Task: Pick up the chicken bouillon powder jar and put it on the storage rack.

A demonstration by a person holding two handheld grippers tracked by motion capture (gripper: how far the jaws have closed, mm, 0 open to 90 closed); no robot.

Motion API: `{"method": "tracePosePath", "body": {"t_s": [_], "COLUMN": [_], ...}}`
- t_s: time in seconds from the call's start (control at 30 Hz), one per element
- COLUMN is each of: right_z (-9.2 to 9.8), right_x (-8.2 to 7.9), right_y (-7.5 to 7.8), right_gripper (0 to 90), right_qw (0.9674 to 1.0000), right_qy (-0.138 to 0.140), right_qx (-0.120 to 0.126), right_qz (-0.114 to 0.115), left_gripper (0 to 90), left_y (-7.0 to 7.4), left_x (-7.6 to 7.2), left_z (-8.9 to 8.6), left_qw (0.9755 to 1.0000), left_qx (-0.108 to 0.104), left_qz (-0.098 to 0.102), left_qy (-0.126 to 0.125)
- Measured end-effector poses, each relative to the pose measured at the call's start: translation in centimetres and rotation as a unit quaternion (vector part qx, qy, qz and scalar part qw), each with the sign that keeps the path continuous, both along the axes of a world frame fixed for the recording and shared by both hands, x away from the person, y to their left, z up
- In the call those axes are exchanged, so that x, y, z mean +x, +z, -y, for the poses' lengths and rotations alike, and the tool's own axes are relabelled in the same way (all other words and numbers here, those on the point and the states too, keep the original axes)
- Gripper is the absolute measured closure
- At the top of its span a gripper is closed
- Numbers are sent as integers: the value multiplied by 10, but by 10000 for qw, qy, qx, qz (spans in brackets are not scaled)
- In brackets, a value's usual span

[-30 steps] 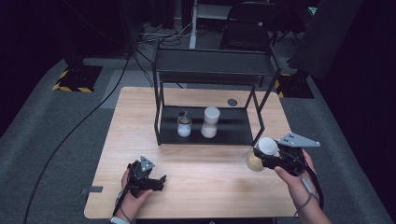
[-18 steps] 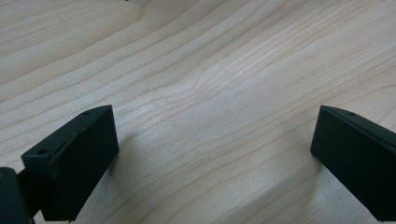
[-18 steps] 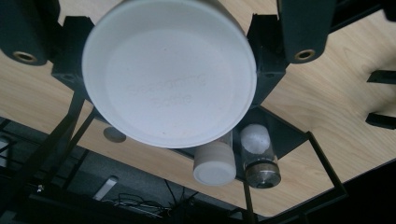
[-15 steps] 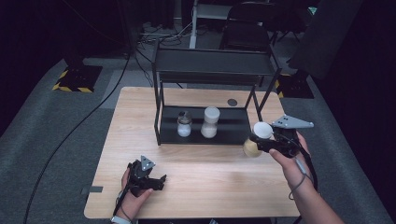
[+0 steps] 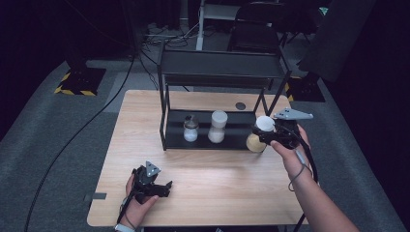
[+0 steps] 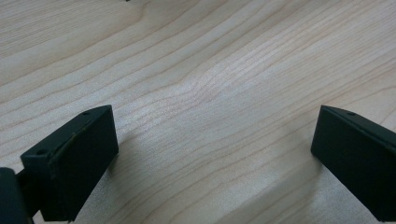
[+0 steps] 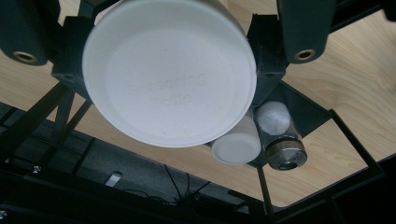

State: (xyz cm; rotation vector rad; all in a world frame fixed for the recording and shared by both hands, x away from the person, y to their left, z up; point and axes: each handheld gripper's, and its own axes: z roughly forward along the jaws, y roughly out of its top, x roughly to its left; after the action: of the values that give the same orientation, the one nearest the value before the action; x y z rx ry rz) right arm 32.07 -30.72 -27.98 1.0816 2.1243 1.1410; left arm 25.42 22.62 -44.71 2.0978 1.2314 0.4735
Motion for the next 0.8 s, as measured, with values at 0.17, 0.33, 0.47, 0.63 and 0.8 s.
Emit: {"method": "tracePosePath", "body": {"t_s": [0.17, 0.33, 0.47, 0.63, 0.8], "right_z": [-6, -13, -16, -18, -24], "right_x": [10, 18, 26, 39, 49], "right_y": [-4, -12, -16, -22, -28], "right_gripper": [335, 335, 335, 335, 335], "right_qw": [10000, 9998, 9997, 9998, 9998], "right_qy": [-63, -112, -151, -165, -194], "right_qx": [-41, -99, -120, -74, -104], "right_qz": [32, 132, 115, 12, -28], "left_gripper": [7, 7, 7, 6, 7], "left_y": [0, 0, 0, 0, 0], "left_x": [0, 0, 0, 0, 0], "left_z": [-1, -1, -1, 0, -1], "left_qw": [10000, 10000, 10000, 10000, 10000], "left_qx": [-3, 3, 1, -1, 1], "left_qz": [7, 3, 7, 7, 3], "left_qy": [-15, -18, -17, -14, -14]}}
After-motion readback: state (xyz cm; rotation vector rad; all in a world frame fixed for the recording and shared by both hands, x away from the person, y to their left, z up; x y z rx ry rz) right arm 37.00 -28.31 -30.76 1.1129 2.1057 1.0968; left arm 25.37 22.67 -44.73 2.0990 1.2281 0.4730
